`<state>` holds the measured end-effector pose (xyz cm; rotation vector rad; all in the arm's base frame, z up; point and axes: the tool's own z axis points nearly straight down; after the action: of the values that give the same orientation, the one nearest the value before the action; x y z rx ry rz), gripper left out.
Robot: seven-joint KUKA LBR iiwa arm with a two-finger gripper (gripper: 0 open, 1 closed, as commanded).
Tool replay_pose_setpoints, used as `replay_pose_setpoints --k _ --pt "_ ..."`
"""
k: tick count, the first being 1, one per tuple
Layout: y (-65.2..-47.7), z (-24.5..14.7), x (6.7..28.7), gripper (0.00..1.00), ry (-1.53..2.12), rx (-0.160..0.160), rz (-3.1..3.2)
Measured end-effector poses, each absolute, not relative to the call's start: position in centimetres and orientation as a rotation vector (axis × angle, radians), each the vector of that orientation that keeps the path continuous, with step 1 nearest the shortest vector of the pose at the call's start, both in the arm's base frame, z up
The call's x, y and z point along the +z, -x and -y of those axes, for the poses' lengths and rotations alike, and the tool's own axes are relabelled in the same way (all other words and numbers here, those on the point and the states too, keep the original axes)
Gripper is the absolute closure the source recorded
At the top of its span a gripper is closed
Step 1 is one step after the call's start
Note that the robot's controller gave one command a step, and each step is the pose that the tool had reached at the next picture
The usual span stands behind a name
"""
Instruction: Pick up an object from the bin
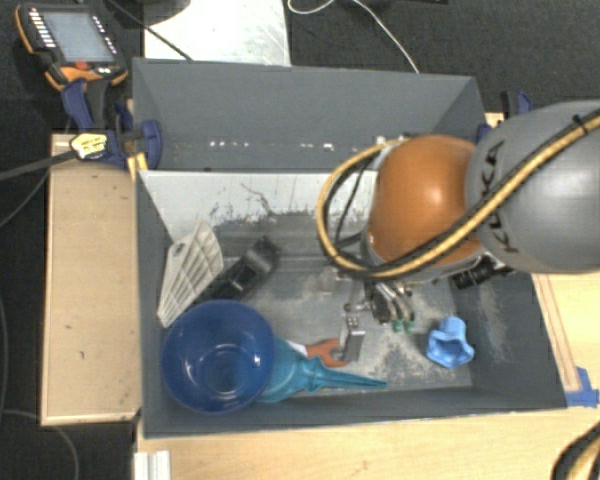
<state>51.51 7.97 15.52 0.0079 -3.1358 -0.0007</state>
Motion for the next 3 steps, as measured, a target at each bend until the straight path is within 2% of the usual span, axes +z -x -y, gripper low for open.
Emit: replay_pose_setpoints --k 1,2,3 --pt "-51.7 -7.9 15.9 0.0 -0.002 -0.002 3.144" --pt "-50.5 -10.2 11.1 0.0 -0.086 -0.002 3.132" --pt "-50.6 -11.1 12.2 0.0 -0.008 -0.004 3.147"
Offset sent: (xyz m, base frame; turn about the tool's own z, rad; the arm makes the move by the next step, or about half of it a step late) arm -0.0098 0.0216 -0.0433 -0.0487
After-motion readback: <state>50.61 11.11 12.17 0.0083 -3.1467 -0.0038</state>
